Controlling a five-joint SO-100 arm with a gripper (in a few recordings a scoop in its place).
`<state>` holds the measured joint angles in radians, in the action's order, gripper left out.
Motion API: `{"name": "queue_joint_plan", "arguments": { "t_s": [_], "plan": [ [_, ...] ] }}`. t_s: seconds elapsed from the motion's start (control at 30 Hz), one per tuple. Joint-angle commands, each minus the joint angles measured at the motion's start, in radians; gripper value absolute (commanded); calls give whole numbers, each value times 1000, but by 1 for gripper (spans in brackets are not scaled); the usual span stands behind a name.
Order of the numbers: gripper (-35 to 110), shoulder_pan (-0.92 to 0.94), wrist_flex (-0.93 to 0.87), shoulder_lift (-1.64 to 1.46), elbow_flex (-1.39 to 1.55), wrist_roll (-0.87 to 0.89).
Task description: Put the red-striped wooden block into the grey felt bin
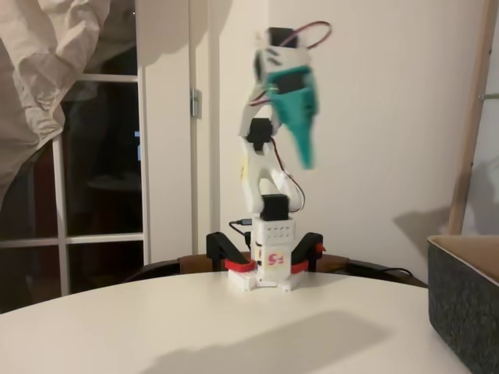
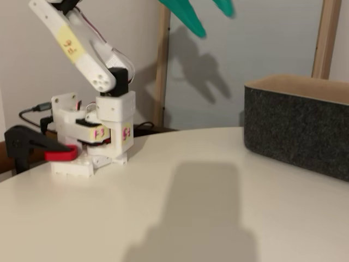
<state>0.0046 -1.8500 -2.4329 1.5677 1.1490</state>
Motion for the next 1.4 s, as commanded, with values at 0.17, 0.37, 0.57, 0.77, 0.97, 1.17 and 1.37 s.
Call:
{"name": "queue_joint_plan", "arguments": {
  "t_s": [0.17,0.37,0.57,0.77,0.97,1.17,1.37],
  "plan": [
    [11,471,-35,-97,37,252],
    [6,618,207,-216,281,310],
    [0,701,463,-403,681,322],
    [0,790,529,-626,983,347],
    [0,877,535,-821,1187,407],
    [0,882,601,-940,1371,425],
    [0,874,703,-951,1486,407]
  ]
}}
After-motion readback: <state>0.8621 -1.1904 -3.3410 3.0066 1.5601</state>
